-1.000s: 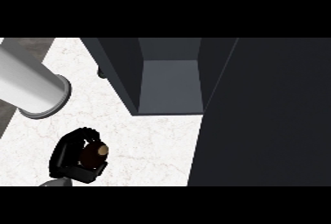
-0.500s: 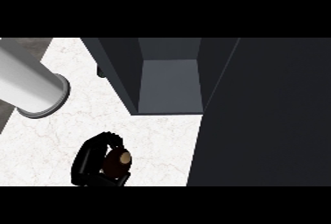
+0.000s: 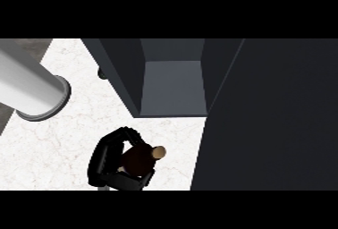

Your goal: Pick up the wine, place it into the cabinet and close the cabinet

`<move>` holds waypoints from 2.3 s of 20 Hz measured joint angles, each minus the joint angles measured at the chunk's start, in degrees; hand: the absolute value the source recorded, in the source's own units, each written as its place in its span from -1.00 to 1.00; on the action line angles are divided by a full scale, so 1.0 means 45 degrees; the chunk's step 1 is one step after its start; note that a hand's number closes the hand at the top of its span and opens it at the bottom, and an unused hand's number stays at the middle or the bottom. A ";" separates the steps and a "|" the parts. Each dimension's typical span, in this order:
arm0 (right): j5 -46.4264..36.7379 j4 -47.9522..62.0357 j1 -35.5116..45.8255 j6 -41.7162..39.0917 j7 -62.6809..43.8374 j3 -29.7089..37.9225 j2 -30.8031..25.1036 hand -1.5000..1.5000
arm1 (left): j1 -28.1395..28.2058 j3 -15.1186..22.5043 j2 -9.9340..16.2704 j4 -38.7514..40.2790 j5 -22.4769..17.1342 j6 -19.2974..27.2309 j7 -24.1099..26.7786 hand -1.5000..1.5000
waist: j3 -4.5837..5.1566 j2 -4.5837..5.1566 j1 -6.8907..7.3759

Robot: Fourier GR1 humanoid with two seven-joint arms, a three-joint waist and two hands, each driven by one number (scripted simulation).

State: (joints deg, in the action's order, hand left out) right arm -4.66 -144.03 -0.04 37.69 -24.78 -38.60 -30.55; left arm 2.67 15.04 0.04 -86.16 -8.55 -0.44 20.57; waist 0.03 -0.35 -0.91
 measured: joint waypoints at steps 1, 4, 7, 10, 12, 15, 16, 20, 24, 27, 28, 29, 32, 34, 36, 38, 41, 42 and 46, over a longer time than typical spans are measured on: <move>0.0003 0.0012 0.0051 0.0020 -0.0033 0.0006 0.0009 -1.00 | -0.0129 0.0213 -0.0002 -0.0032 0.0063 0.0475 0.0003 1.00 | 0.0001 0.0004 0.0004; 0.0016 -0.0008 -0.0226 -0.0036 0.0243 0.0060 -0.0237 -1.00 | -0.0690 0.0199 -0.0004 -0.0021 0.0224 0.1200 -0.0276 1.00 | -0.0001 0.0012 -0.0021; 0.0050 0.0011 -0.0257 -0.0072 0.0335 0.0103 -0.0243 -1.00 | -0.1309 0.0261 -0.0005 0.0558 0.0359 0.1861 -0.0177 1.00 | 0.0000 0.0029 -0.0021; 0.0132 0.0042 -0.0324 -0.0266 0.0496 0.0476 -0.0316 -1.00 | -0.2079 0.0143 0.0046 0.1013 0.0512 0.2292 -0.0406 1.00 | -0.0003 0.0046 -0.0008; 0.0175 0.0021 -0.0628 -0.0325 0.0847 0.0543 -0.0393 -1.00 | -0.2392 0.0137 0.0060 0.1212 0.0663 0.2516 -0.0608 1.00 | -0.0007 0.0038 -0.0054; 0.0258 0.0027 -0.0719 -0.0494 0.0948 0.0764 -0.0446 -1.00 | -0.3185 0.0087 0.0026 0.1764 0.0747 0.2769 -0.0788 1.00 | -0.0006 0.0049 -0.0059; 0.0279 0.0030 -0.0742 -0.0494 0.0971 0.0820 -0.0412 -1.00 | -0.3475 -0.0062 0.0056 0.1949 0.0738 0.2750 -0.0907 1.00 | -0.0006 0.0051 -0.0057; 0.0352 0.0031 -0.1092 -0.0609 0.1290 0.0741 -0.0415 -1.00 | -0.4565 -0.0382 0.0020 0.3081 0.0658 0.2776 -0.0936 1.00 | -0.0005 0.0060 -0.0116; 0.0399 0.0032 -0.1414 -0.0706 0.1739 0.0504 -0.0383 -1.00 | -0.5633 -0.0496 0.0004 0.4353 0.0423 0.2985 -0.0796 1.00 | -0.0001 0.0069 -0.0172; 0.0421 -0.0013 -0.1517 -0.0711 0.1787 0.0446 -0.0471 -1.00 | -0.6414 -0.0650 -0.0001 0.5385 0.0135 0.3056 -0.0529 1.00 | 0.0006 0.0074 -0.0249; 0.0436 0.0003 -0.1423 -0.0726 0.1803 0.0428 -0.0397 -1.00 | -0.6687 -0.0514 -0.0003 0.5759 -0.0086 0.3192 -0.0375 1.00 | 0.0007 0.0084 -0.0259; 0.0444 0.0001 -0.1414 -0.0713 0.1804 0.0407 -0.0386 -1.00 | -0.6906 -0.0428 -0.0004 0.6111 -0.0319 0.3255 -0.0233 1.00 | 0.0010 0.0088 -0.0283; 0.0499 0.0022 -0.1380 -0.0814 0.1819 0.0569 -0.0399 -1.00 | -0.7890 -0.0407 -0.0006 0.7313 -0.0889 0.3388 0.0156 1.00 | 0.0009 0.0115 -0.0326; 0.0528 0.0028 -0.1496 -0.0899 0.1998 0.0523 -0.0418 -1.00 | -0.8311 -0.0197 -0.0007 0.7864 -0.1404 0.3640 0.0334 1.00 | 0.0008 0.0116 -0.0365; 0.0561 0.0058 -0.1490 -0.0906 0.2096 0.0501 -0.0290 -1.00 | -0.8848 -0.0083 -0.0007 0.8576 -0.1843 0.3815 0.0603 1.00 | 0.0008 0.0128 -0.0392; 0.0590 0.0060 -0.1458 -0.0932 0.2153 0.0548 -0.0251 -1.00 | -0.9405 -0.0052 -0.0007 0.9290 -0.2254 0.3951 0.0859 1.00 | 0.0010 0.0148 -0.0461; 0.0647 0.0074 -0.1653 -0.1013 0.2436 0.0583 -0.0202 -1.00 | -1.0169 -0.0191 -0.0008 1.0326 -0.2429 0.3921 0.0972 1.00 | 0.0003 0.0156 -0.0464; 0.0662 0.0089 -0.1727 -0.1034 0.2556 0.0488 -0.0152 -1.00 | -1.0504 -0.0237 -0.0007 1.0727 -0.2488 0.4019 0.0986 1.00 | 0.0003 0.0166 -0.0505; 0.0732 0.0103 -0.1945 -0.1247 0.2875 0.0420 -0.0217 -1.00 | -1.1460 0.0047 -0.0006 1.2115 -0.2667 0.4519 0.1017 1.00 | 0.0000 0.0205 -0.0715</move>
State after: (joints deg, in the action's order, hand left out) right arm -1.37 -143.57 -8.79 32.08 -11.84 -36.71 -31.52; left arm -48.91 15.25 0.01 -31.64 -20.55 19.89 25.14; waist 0.03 0.57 -4.13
